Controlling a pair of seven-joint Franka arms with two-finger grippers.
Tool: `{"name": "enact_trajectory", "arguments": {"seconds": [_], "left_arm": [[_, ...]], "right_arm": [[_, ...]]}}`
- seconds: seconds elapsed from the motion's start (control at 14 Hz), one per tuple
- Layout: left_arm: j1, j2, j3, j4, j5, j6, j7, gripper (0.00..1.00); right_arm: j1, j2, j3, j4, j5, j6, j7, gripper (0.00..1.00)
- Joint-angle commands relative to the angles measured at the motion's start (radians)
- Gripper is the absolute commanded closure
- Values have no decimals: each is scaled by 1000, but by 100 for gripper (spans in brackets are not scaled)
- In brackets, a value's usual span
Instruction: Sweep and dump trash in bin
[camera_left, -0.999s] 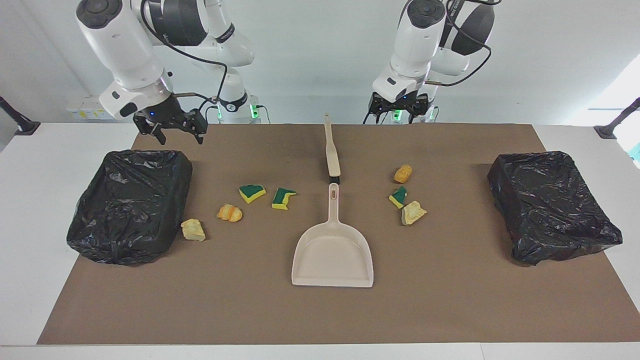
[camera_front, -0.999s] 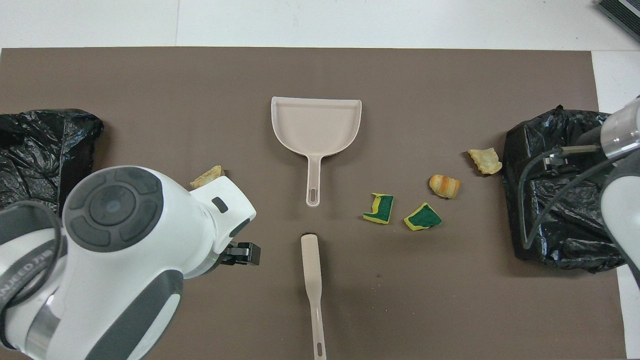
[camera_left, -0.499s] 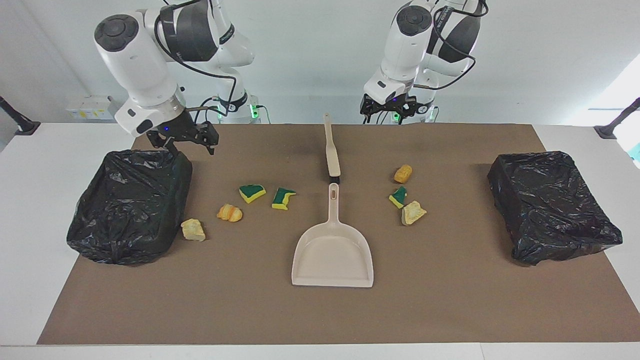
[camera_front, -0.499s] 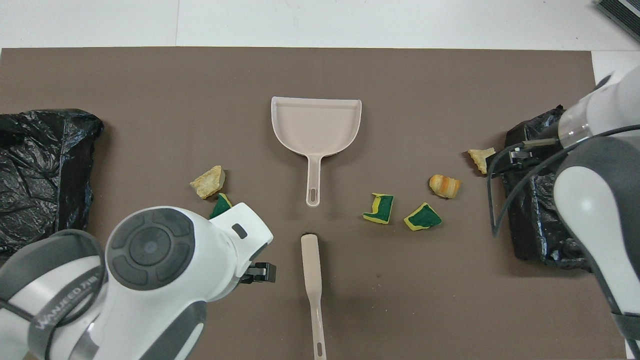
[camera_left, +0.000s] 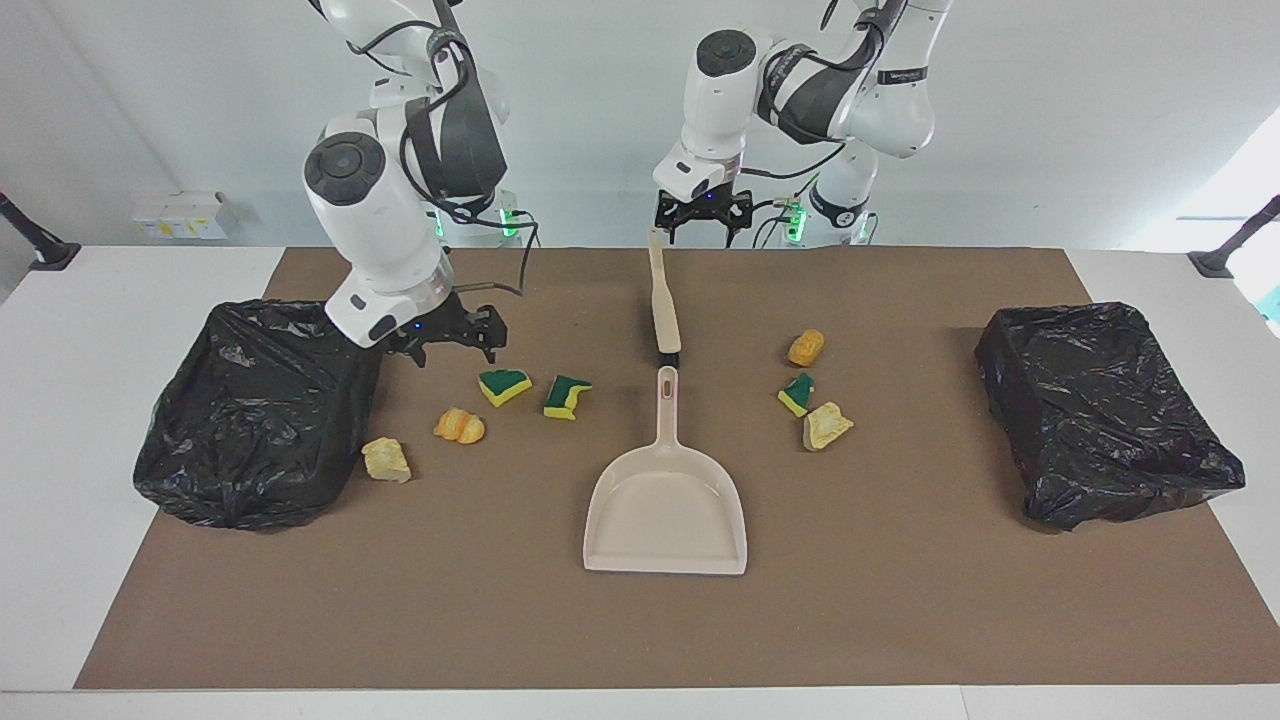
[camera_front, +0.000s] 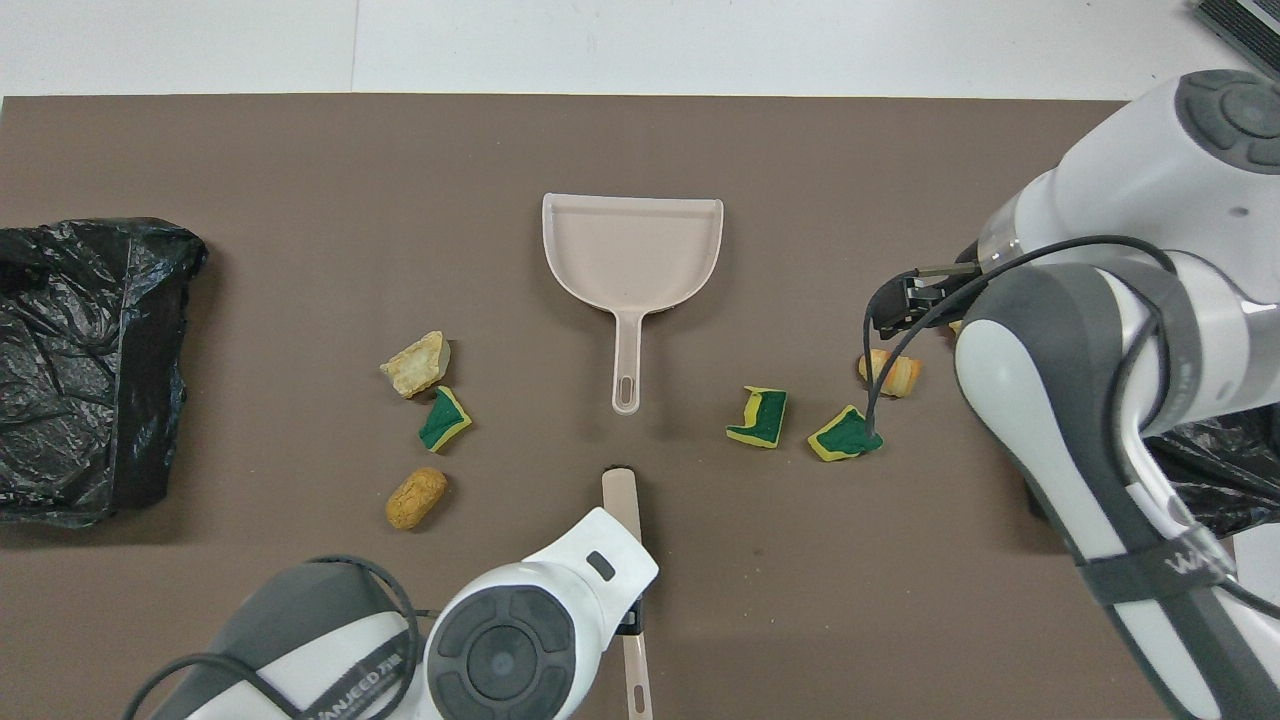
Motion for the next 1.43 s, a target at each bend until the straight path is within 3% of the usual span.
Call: {"name": "enact_trajectory", "arguments": {"seconds": [0.0, 0.64, 0.93, 1.36], "left_arm": [[-56, 29, 18, -43, -5, 90, -45, 0], [-61, 61, 17, -100, -5, 179, -26, 0], [-96, 92, 17, -107, -5, 219, -31, 0], [-98, 95, 17, -92, -3, 211, -34, 13]], "right_arm": [[27, 55, -2, 52, -27, 14, 58, 0], [159, 142, 3, 91, 25, 121, 289, 0], [238, 260, 1, 192, 21, 184, 417, 0], [283, 313, 1, 200, 12, 264, 452, 0]]}}
